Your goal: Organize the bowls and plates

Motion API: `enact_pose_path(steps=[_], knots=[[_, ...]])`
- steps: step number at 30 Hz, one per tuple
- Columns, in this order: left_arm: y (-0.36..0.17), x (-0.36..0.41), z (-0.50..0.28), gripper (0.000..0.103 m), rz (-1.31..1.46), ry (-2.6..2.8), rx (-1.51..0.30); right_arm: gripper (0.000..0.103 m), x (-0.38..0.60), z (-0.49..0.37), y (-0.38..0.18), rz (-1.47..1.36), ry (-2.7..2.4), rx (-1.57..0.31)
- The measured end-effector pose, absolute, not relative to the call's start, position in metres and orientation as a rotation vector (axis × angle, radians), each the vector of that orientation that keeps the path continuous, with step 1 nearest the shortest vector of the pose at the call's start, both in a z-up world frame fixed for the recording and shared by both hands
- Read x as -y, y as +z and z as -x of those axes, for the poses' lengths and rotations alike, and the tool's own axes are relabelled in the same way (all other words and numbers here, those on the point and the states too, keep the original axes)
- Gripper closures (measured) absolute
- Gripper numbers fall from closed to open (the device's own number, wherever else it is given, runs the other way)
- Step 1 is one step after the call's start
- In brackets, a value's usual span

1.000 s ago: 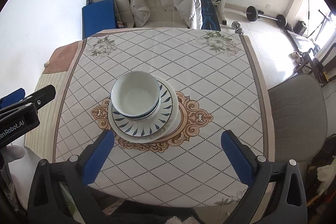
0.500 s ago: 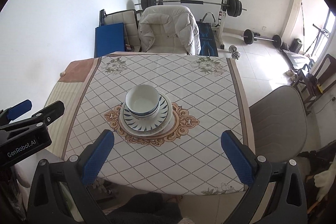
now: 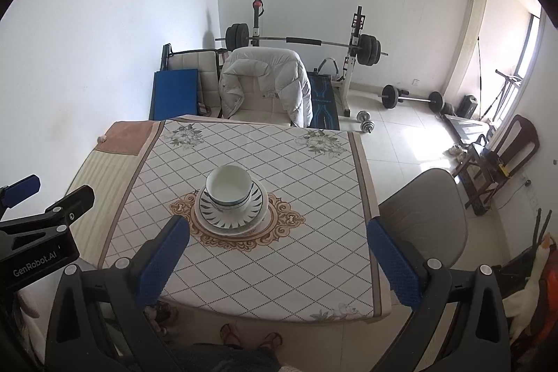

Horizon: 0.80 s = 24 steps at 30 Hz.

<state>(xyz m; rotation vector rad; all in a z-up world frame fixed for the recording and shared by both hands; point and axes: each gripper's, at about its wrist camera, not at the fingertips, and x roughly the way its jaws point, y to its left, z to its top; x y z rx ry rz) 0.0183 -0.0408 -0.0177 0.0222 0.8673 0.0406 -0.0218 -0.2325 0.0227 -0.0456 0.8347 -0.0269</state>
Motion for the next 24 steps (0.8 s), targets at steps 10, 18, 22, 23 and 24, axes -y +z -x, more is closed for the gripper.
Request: enact_pose_path(steps=[10,18,22,23,24], knots=[[-0.027,0.034,-0.004,0.007,0.005,0.025,-0.902,0.0,0.23,0.032,0.026,0.031,-0.044,-0.85],[-0.027,0.034,0.005,0.007,-0.008,0.017,-0.906,0.0,0.229,0.033,0.023,0.034,-0.052,-0.863],[-0.025,0.033,0.007,0.007,-0.009,0.011,-0.903,0.0,0.23,0.035,0.022,0.026,-0.055,-0.873],[-0.025,0.034,0.007,0.007,-0.011,0.01,-0.902,0.0,0.231,0.036,0.025,0.026,-0.055,-0.873],[-0.025,0.033,0.008,0.007,-0.012,0.009,-0.902,0.0,0.23,0.036,0.024,0.028,-0.056,-0.875]])
